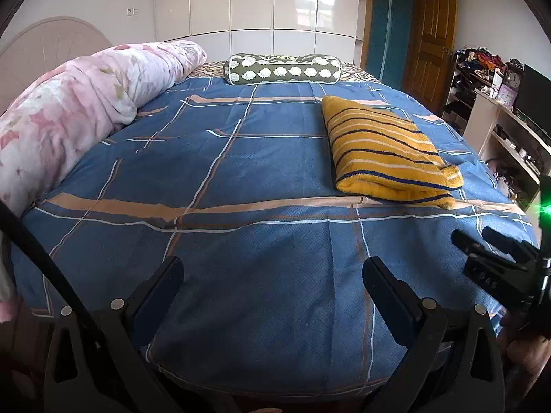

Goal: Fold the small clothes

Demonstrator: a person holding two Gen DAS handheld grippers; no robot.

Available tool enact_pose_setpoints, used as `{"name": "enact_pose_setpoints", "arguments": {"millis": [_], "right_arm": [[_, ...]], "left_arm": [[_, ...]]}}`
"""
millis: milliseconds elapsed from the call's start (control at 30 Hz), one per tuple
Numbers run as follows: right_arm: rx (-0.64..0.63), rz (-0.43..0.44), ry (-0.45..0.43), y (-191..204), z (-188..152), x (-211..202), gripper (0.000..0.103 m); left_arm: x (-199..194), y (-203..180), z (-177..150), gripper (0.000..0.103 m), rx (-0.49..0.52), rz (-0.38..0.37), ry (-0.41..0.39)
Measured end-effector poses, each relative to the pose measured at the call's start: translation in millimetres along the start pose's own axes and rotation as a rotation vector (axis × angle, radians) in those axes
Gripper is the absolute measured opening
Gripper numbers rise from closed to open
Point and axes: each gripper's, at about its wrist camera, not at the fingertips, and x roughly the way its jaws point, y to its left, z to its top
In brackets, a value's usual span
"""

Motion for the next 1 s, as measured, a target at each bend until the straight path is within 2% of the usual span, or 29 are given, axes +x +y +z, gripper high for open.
{"name": "enact_pose_setpoints", "arguments": {"millis": [200, 1000], "right_arm": [[-0.006, 0.0, 0.054, 6, -7, 12, 0.067], [0.006, -0.029, 0.095, 2, -10, 22, 0.068]], "left_arm": [[1, -1, -1, 0.103, 0.01, -0.005, 0.009], [17, 0, -5, 0.103, 0.015, 0.029, 0.079]]}}
